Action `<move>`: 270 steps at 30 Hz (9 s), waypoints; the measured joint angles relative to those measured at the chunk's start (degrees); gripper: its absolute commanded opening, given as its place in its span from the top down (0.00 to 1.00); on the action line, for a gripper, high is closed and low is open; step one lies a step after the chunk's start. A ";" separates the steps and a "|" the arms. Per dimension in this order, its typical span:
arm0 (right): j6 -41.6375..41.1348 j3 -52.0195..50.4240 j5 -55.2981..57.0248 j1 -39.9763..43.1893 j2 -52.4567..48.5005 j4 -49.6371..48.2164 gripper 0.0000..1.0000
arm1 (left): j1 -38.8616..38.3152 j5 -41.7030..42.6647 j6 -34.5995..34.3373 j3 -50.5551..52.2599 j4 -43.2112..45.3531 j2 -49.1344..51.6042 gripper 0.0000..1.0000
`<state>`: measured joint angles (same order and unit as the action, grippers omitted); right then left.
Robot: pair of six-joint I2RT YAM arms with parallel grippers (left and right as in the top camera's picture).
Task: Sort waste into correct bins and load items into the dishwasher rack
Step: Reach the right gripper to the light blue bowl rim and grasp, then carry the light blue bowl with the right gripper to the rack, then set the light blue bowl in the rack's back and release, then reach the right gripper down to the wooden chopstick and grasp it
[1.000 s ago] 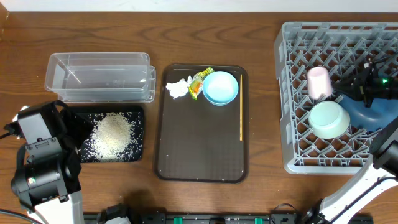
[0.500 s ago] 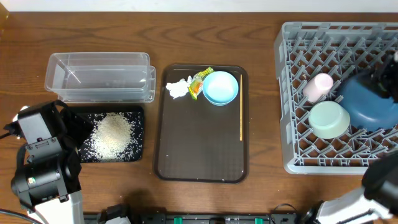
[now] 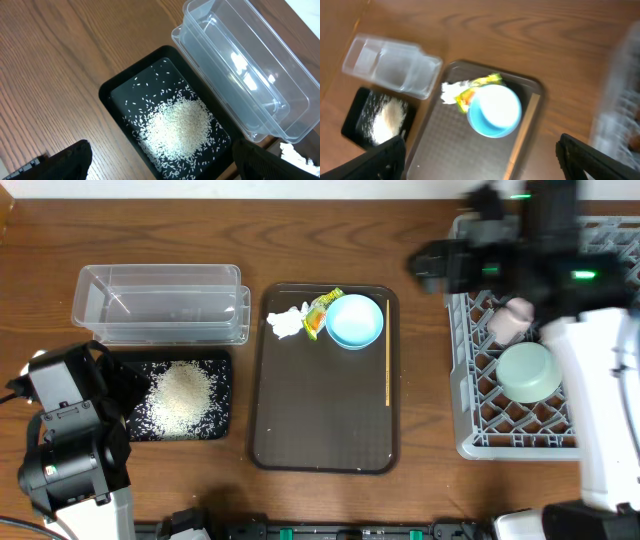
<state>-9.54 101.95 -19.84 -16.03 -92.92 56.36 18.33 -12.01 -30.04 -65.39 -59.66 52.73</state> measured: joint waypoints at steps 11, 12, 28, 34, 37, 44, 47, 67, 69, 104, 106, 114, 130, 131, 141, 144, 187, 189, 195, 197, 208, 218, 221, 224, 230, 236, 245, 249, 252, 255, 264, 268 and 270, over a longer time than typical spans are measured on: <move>-2.99 -0.04 19.30 -21.81 -22.18 -5.29 0.53 | 0.00 0.00 0.02 0.00 0.00 0.00 0.08; -3.63 -0.04 20.63 -22.64 -23.91 -5.29 0.53 | 0.00 0.00 0.00 0.00 -0.02 0.00 0.08; -6.84 -0.11 30.29 -25.18 -33.57 -5.62 0.69 | 0.00 0.00 0.00 0.00 0.00 0.00 0.08; -6.82 -0.37 32.35 -25.16 -33.57 -5.51 0.72 | 0.00 0.00 0.00 0.00 0.00 0.00 0.07; -6.80 -0.72 32.81 -25.11 -33.62 -5.46 0.78 | 0.00 0.00 0.00 0.00 0.00 0.00 0.07; -6.80 -0.83 32.96 -25.11 -33.62 -5.42 0.78 | 0.00 0.00 0.00 0.00 0.00 0.00 0.07; -6.80 -0.83 32.96 -25.09 -33.62 -5.42 0.79 | 0.00 0.00 0.00 0.00 0.00 0.00 0.07; -7.91 1.86 31.67 -24.92 -33.97 0.35 0.99 | 0.00 0.00 0.00 0.00 0.00 0.00 0.08; -8.09 4.48 30.88 -24.57 -33.83 2.08 0.99 | 0.00 0.00 0.00 0.00 0.00 0.00 0.07; -0.33 -8.85 -47.19 49.35 -12.48 -33.11 0.99 | 0.00 0.00 0.00 0.00 0.00 0.00 0.08; -5.31 -12.92 -48.54 48.68 -13.20 -45.53 0.99 | 0.00 0.00 0.00 0.00 0.00 0.02 0.08; -27.10 -17.22 -50.73 46.10 -19.65 -74.36 0.99 | 0.00 0.00 0.00 0.00 -0.02 0.02 0.07; -37.79 -17.42 -50.64 44.59 -29.81 -76.13 0.99 | 0.00 0.00 0.00 0.00 0.00 0.11 0.08; -37.83 -17.42 -50.73 44.76 -29.81 -76.13 0.99 | 0.00 0.00 0.00 0.00 0.00 0.13 0.07; -38.29 -17.40 -52.59 47.91 -29.81 -76.02 0.99 | 0.00 0.00 0.00 0.00 0.00 0.31 0.08; -38.49 -17.40 -53.00 49.03 -29.81 -75.08 0.99 | 0.00 0.00 0.00 0.00 0.00 0.33 0.08; -40.94 -17.92 -52.61 57.46 -22.10 -63.10 0.36 | 0.00 0.00 0.00 0.00 0.00 0.39 0.08; -39.60 -17.97 -50.58 57.09 -16.87 -58.66 0.34 | 0.00 0.00 0.00 0.00 0.00 0.37 0.08; -30.21 -17.57 -36.63 50.80 -0.72 -37.38 0.28 | 0.00 0.00 0.00 0.00 0.04 0.44 0.08; -26.34 -17.53 -29.44 46.40 3.50 -32.15 0.28 | 0.00 -0.02 0.00 0.00 0.02 0.42 0.08; -12.72 -17.29 0.37 16.98 7.93 -19.91 0.50 | 0.00 0.00 0.00 0.00 -0.02 0.42 0.08; -9.07 -6.64 12.81 -1.79 -5.55 1.99 0.30 | 0.00 0.00 0.00 0.00 -0.02 0.44 0.08; -8.57 -5.05 14.27 -4.98 -10.60 5.79 0.20 | 0.00 0.00 0.00 0.00 -0.02 0.44 0.08; -8.85 -5.03 14.69 -7.63 -14.34 7.45 0.12 | 0.00 0.00 0.00 0.00 0.00 0.44 0.07; -9.09 -5.01 13.53 -13.84 -16.04 5.22 0.03 | 0.00 0.00 0.00 0.00 0.00 0.59 0.07; -11.30 -4.98 18.84 -20.00 -16.04 3.37 0.01 | 0.00 0.00 0.00 0.00 -0.02 0.63 0.07; -19.56 -11.19 30.49 -20.52 -16.04 -2.75 0.16 | 0.00 0.00 0.00 0.00 -0.02 0.68 0.08; -20.72 -15.06 31.28 -20.15 -16.06 -6.10 0.25 | 0.00 0.00 0.00 0.00 0.00 0.74 0.07; -21.38 -17.29 31.12 -19.41 -16.09 -8.24 0.49 | 0.00 0.00 0.00 0.00 0.00 0.74 0.07; -21.42 -18.01 30.23 -18.58 -16.35 -8.74 0.54 | 0.00 0.00 0.00 0.00 -0.02 0.74 0.08; -20.85 -18.03 25.14 -13.68 -20.87 -9.38 0.62 | 0.00 0.00 0.00 0.00 0.00 0.74 0.08; -20.50 -18.16 24.33 -13.05 -23.65 -9.60 0.47 | 0.00 0.00 0.00 0.00 0.00 0.74 0.07; -20.09 -18.18 24.35 -13.22 -24.13 -9.70 0.45 | 0.00 0.00 0.00 0.00 0.00 0.74 0.08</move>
<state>-29.63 83.77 4.51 -29.26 -117.05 46.65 18.33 -12.01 -30.04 -65.39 -59.66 53.47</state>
